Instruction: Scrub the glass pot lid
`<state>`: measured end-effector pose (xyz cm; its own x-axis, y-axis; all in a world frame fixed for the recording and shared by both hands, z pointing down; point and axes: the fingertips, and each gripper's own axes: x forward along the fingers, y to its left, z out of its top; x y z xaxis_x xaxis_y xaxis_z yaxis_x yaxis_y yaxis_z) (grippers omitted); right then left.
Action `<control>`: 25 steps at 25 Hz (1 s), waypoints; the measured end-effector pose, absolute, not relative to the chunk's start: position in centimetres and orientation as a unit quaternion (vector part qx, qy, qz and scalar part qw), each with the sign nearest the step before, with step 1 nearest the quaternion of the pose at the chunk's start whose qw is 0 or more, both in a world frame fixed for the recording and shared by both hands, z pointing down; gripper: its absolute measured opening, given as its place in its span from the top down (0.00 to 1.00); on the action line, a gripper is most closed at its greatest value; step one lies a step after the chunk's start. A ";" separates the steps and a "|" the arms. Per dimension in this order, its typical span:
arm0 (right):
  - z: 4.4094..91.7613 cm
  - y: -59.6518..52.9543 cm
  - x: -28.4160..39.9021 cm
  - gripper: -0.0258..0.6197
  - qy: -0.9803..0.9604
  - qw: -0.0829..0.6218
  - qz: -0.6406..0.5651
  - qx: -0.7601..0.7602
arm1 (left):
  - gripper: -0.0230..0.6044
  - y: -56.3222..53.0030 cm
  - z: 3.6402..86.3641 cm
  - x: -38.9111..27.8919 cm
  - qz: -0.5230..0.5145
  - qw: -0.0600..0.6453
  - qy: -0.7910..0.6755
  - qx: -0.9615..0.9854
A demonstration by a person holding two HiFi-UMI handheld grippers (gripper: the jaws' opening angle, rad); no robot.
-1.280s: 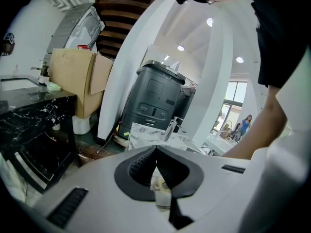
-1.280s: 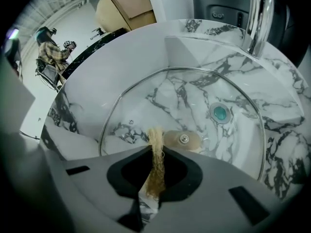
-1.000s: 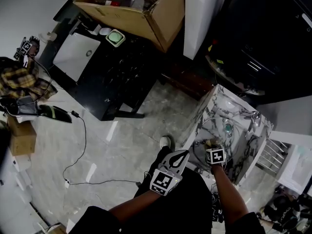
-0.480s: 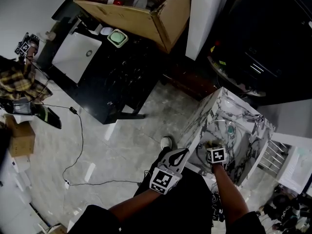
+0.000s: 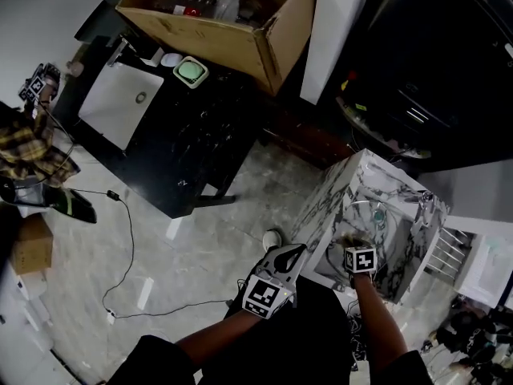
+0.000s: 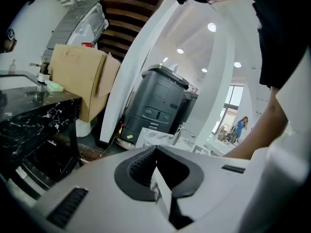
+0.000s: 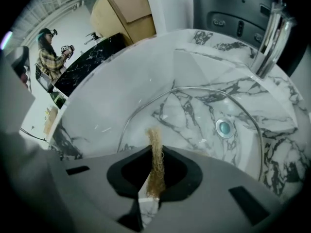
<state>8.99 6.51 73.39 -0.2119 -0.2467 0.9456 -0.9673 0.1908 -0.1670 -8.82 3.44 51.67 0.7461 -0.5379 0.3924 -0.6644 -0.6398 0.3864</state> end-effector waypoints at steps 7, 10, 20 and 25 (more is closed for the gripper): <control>65.3 7.3 10.9 0.87 -0.649 0.274 0.405 0.583 | 0.94 2.4 51.6 -7.8 0.128 0.230 -0.268 0.927; 59.9 8.5 11.3 0.87 -0.657 0.188 0.383 0.621 | 0.94 2.3 50.1 -7.0 0.124 0.212 -0.268 0.931; 40.5 19.1 11.8 0.87 -0.696 0.012 0.226 0.682 | 0.94 13.4 38.9 0.0 0.095 0.128 -0.269 0.950; 34.8 25.9 10.8 0.87 -0.723 -0.004 0.156 0.673 | 0.94 21.5 35.9 2.8 0.071 0.169 -0.281 0.942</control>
<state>10.84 25.92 34.77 -0.0950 -0.9742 0.2047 -0.9718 0.0463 -0.2310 2.84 21.50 35.88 0.8318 -0.5058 0.2287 -0.5537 -0.7850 0.2779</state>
